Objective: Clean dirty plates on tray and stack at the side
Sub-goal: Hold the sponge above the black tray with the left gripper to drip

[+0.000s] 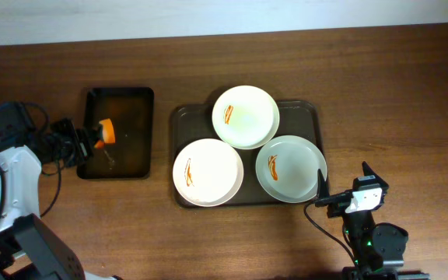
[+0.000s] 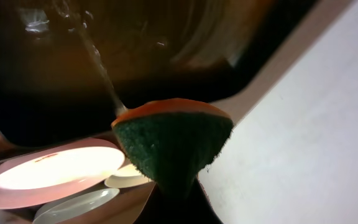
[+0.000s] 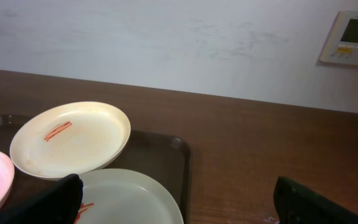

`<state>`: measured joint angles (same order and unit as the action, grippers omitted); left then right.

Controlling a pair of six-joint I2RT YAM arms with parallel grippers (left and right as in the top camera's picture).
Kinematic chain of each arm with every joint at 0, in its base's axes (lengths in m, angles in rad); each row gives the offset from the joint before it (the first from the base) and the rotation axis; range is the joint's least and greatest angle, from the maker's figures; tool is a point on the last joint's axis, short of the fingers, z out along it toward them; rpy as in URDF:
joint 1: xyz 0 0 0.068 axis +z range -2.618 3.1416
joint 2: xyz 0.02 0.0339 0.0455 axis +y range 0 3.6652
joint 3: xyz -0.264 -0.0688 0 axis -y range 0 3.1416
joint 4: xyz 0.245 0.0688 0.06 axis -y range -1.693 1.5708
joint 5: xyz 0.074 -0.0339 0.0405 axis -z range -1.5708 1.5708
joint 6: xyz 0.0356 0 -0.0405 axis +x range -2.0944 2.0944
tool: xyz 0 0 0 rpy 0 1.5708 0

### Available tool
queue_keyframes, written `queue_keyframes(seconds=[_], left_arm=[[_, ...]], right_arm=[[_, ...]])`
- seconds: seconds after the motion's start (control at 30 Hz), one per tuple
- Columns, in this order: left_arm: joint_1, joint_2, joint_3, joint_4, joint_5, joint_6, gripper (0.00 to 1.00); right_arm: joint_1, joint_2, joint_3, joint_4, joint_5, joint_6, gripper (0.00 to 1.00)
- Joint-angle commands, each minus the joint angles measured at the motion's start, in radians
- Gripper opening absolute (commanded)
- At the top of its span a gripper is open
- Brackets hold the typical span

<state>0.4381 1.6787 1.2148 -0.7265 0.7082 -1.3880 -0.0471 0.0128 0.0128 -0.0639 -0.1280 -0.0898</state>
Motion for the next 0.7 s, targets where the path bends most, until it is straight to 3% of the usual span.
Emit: queue_keyframes(seconds=[0.0,0.07,0.1,0.13,0.2,0.27,0.33,0.37,0.47,0.53,0.6,0.67], left_arm=[[0.003,-0.030,0.011,0.192,0.254,0.003,0.00],[0.003,-0.030,0.011,0.377,0.387,-0.124,0.00],[0.003,-0.030,0.011,0.430,0.356,-0.128,0.00],[0.002,-0.030,0.011,0.418,0.284,-0.077,0.00],[-0.022,-0.029,0.011,0.252,0.056,0.116,0.00],[-0.080,-0.010,0.011,0.035,-0.275,0.159,0.00],[-0.117,0.010,0.011,0.000,-0.387,0.164,0.00],[-0.122,0.011,0.011,0.012,-0.370,0.163,0.00],[-0.121,0.000,0.011,0.261,-0.007,0.145,0.00],[-0.121,-0.003,0.011,0.428,0.146,0.013,0.00],[-0.121,-0.003,0.011,0.475,0.116,-0.010,0.00],[-0.134,-0.003,0.011,0.357,-0.070,0.079,0.00]], right_arm=[[-0.008,-0.006,-0.007,-0.004,0.008,-0.008,0.99],[-0.008,-0.006,-0.007,-0.004,0.008,-0.008,0.98],[-0.008,-0.006,-0.007,-0.003,0.009,-0.008,0.98],[-0.008,-0.006,-0.007,-0.004,0.009,-0.007,0.98],[-0.008,-0.006,-0.007,-0.003,0.008,-0.008,0.98],[-0.008,-0.006,-0.007,-0.003,0.008,-0.008,0.98],[-0.008,-0.006,-0.007,-0.003,0.009,-0.008,0.98],[-0.008,-0.006,-0.007,-0.004,0.008,-0.008,0.98],[-0.008,-0.006,-0.007,-0.004,0.009,-0.008,0.98],[-0.008,-0.006,-0.007,-0.003,0.008,-0.007,0.98],[-0.008,-0.006,-0.007,-0.004,0.008,-0.008,0.98],[-0.008,-0.006,-0.007,-0.004,0.009,-0.008,0.98]])
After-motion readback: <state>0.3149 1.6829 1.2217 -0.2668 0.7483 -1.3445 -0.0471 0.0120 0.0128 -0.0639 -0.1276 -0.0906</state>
